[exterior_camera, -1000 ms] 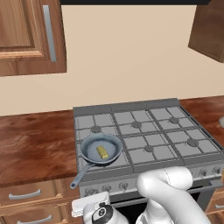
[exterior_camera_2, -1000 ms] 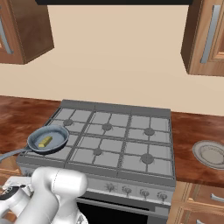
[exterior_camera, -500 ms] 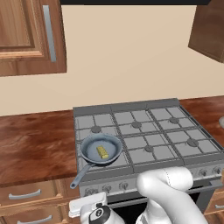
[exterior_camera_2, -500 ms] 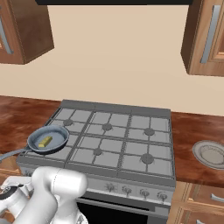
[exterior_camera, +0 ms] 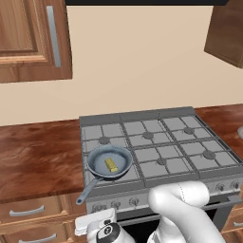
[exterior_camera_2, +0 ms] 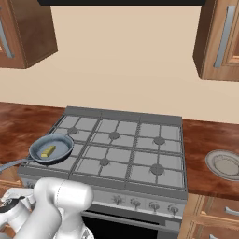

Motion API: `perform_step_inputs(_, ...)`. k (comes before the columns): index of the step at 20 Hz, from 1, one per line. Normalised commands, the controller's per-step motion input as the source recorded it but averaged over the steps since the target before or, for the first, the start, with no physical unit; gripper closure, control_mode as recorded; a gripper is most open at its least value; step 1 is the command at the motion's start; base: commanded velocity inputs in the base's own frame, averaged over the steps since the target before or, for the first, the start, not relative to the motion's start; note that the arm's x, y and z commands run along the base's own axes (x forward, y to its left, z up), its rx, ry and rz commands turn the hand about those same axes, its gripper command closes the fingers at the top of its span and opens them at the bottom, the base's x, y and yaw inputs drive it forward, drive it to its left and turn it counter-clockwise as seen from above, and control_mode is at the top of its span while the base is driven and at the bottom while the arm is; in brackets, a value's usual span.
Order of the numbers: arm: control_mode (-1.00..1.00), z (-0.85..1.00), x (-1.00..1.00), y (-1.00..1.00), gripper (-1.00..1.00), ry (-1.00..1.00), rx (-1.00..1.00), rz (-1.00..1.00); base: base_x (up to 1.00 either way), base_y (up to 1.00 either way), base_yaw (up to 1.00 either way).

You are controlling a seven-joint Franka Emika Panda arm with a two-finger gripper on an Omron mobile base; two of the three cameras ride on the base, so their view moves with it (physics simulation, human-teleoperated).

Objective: Pick up the butter stick and place it in the pan. Then turn on the burner for the pan.

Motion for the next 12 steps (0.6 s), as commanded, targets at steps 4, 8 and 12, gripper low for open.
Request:
perform_step_inputs(4, -1.0, 0.0, 0.04, 0.0, 1.0, 0.0, -0.24, 0.0, 0.0, 0.0, 0.0)
perform_step_inputs(8, -1.0, 0.0, 0.06, 0.0, 1.0, 0.0, -0.28, 0.0, 0.0, 0.0, 0.0)
perform_step_inputs(12, -1.0, 0.0, 0.02, 0.0, 1.0, 0.04, -0.3, 0.0, 0.0, 0.0, 0.0)
